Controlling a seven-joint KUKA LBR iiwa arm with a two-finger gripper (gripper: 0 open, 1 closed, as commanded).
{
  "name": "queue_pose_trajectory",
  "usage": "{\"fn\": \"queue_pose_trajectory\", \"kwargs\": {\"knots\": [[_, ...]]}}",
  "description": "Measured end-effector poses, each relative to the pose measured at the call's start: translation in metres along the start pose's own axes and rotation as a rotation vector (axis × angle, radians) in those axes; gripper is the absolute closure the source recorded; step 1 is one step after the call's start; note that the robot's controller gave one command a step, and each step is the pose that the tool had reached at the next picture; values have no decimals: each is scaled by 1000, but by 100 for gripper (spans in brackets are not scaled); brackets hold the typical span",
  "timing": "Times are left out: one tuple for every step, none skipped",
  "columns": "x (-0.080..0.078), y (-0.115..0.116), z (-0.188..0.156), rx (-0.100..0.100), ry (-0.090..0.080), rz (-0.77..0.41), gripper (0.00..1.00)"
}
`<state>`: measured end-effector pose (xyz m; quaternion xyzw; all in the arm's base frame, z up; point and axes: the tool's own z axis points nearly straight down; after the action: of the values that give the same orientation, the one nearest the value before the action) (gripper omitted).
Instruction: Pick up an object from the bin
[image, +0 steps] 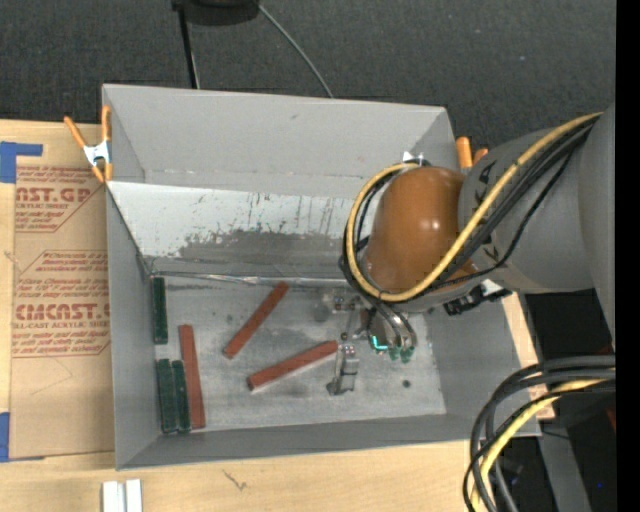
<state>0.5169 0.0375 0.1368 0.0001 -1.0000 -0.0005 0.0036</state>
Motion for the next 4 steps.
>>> {"fn": "queue_pose_trajectory", "kwargs": {"knots": [[-2, 0, -4, 0, -7, 0, 0], [12, 31, 57, -1, -11, 66, 0], [9, 39, 41, 2, -2, 11, 0], [8, 38, 18, 0, -10, 14, 0]]}}
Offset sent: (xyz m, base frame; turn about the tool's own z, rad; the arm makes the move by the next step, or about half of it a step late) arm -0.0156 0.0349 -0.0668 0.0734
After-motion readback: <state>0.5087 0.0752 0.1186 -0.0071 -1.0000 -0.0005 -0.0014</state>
